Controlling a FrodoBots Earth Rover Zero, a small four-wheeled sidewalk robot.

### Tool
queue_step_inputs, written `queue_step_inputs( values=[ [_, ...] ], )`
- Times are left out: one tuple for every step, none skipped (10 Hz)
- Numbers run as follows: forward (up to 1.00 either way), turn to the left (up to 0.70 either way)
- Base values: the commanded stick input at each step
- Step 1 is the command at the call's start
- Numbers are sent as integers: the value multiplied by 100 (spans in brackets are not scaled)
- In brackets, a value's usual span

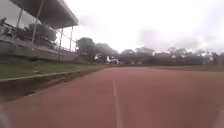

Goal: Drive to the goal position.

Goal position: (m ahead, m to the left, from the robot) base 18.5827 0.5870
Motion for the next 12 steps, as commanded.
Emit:
queue_step_inputs(
  values=[
    [70,1],
    [70,1],
    [70,1],
    [70,1],
    [70,1],
    [70,1],
    [70,1],
    [70,1],
    [70,1],
    [70,1],
    [70,1],
    [70,1]
  ],
)
